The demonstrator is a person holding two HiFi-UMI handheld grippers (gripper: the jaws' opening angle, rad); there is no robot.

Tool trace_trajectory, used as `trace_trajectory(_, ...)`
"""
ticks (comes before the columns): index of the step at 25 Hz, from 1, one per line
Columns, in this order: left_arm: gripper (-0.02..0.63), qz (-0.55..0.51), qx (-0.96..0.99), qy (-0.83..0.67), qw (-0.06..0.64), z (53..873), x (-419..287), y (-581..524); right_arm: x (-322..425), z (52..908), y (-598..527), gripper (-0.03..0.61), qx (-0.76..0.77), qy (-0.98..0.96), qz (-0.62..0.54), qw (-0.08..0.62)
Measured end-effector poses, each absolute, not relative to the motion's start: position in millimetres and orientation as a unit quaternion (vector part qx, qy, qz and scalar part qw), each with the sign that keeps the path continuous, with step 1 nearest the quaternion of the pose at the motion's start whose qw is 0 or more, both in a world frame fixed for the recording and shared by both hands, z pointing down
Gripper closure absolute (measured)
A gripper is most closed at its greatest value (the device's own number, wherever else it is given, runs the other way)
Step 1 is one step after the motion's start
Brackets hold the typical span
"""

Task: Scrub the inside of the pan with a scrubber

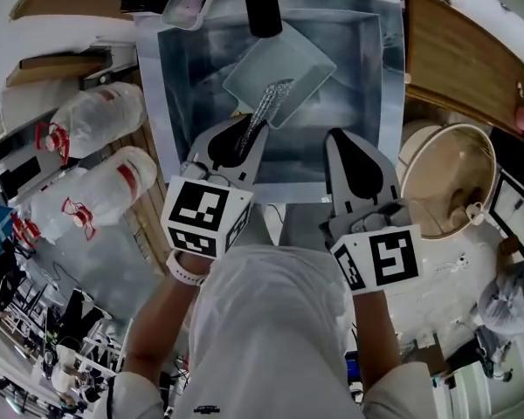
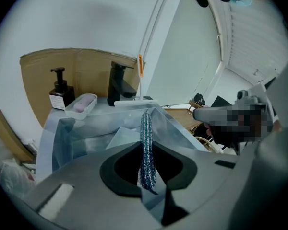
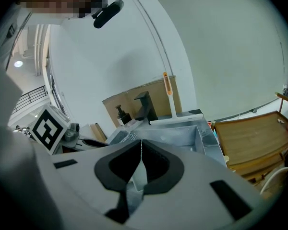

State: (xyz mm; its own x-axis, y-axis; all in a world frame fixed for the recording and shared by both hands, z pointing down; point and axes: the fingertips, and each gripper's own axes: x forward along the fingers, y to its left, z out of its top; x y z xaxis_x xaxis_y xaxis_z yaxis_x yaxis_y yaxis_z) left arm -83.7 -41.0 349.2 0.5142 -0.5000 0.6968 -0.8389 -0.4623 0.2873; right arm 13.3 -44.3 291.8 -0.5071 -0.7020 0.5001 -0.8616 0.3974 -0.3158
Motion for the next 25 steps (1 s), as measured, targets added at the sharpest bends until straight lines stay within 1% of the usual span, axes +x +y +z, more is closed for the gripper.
trace_trajectory(9, 0.548, 0.295, 0.815, -0.380, 0.324, 412, -55, -68, 15, 339, -62, 0.569, 0.465, -0.820, 0.301, 0.142)
trace_trajectory(15, 0.548, 0.312, 0.817, -0.352, 0.334, 450, -30, -73, 25, 359, -75, 0.569, 0.475, -0.816, 0.295, 0.148)
trace_trajectory(25, 0.548, 0.336, 0.819, -0.324, 0.335, 488, -10, -77, 38, 377, -76, 0.569, 0.481, -0.805, 0.319, 0.137)
